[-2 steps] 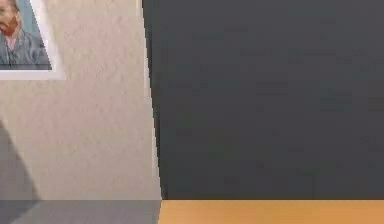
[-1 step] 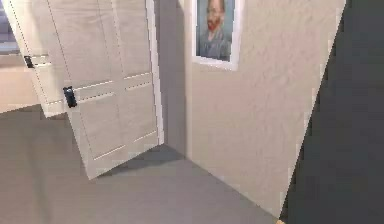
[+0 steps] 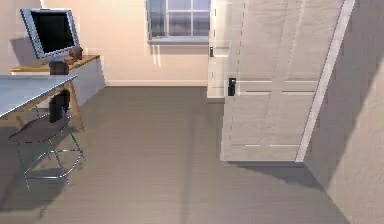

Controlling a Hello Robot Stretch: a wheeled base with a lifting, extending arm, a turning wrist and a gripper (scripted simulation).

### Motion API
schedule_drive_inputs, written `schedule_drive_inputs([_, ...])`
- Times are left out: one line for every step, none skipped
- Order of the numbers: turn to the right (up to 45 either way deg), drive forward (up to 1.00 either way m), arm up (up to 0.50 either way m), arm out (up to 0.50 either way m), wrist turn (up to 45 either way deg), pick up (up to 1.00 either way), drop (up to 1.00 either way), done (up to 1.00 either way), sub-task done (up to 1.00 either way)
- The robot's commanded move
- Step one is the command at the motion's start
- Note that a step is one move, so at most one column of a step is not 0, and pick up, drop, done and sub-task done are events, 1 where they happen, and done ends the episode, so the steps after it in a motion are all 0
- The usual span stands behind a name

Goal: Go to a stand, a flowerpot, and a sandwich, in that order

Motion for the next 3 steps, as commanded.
schedule_drive_inputs([-18.0,0.0,0.0,0.0,0.0,0.0,0.0,0.0,0.0])
schedule_drive_inputs([0.0,1.0,0.0,0.0,0.0,0.0,0.0,0.0,0.0])
schedule_drive_inputs([0.0,1.0,0.0,0.0,0.0,0.0,0.0,0.0,0.0])
